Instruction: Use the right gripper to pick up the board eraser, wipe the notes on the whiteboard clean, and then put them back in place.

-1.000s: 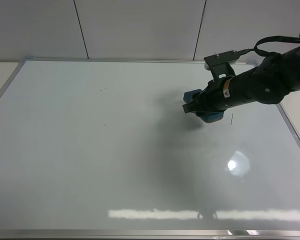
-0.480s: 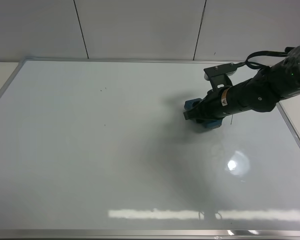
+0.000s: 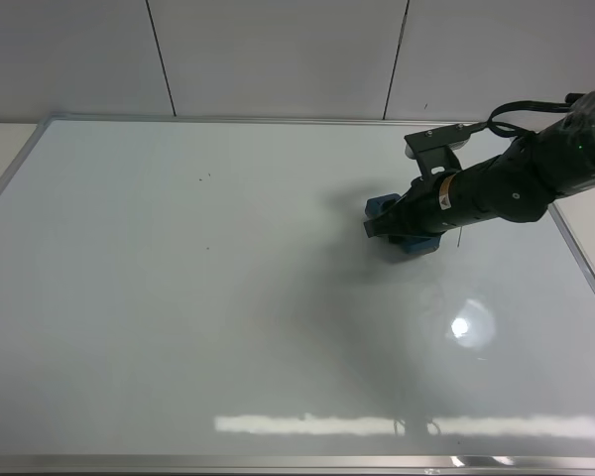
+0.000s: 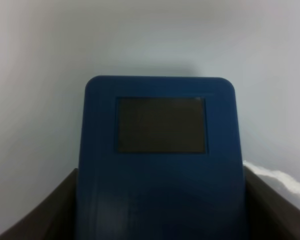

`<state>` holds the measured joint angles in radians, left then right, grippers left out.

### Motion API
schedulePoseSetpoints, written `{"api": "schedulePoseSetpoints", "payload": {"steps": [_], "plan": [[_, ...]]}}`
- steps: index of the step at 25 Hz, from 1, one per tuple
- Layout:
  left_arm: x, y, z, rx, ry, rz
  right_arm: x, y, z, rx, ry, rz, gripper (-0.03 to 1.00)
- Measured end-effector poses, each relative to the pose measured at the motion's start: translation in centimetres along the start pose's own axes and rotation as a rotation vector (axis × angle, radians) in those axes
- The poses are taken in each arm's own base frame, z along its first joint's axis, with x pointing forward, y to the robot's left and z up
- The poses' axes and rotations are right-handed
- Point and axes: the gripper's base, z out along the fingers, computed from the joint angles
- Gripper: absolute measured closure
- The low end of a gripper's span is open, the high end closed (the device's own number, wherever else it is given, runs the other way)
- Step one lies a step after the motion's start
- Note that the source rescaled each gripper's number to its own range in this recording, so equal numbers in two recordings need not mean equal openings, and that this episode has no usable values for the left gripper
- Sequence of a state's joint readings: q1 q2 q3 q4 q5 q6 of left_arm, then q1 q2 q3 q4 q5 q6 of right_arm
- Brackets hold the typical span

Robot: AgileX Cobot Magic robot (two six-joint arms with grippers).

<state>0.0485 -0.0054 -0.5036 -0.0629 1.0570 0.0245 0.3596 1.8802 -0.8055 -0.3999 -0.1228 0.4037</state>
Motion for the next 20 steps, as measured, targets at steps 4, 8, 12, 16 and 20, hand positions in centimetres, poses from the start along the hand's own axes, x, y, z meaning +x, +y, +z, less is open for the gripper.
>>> {"api": "schedulePoseSetpoints", "payload": {"steps": [4,8,12,16,20], "plan": [[0.0,0.0,0.0,0.000,0.000,0.000,0.0,0.0,0.0,0.000,-0.001,-0.009,0.38],[0.0,0.0,0.0,0.000,0.000,0.000,0.0,0.0,0.0,-0.001,-0.002,-0.009,0.03],[0.0,0.0,0.0,0.000,0.000,0.000,-0.2,-0.1,-0.4,0.010,0.007,-0.010,-0.01],[0.0,0.0,0.0,0.000,0.000,0.000,-1.2,-0.2,-2.1,0.034,-0.006,-0.008,-0.02],[0.0,0.0,0.0,0.000,0.000,0.000,-3.1,-0.7,-4.0,0.099,0.026,0.000,-0.02]]}}
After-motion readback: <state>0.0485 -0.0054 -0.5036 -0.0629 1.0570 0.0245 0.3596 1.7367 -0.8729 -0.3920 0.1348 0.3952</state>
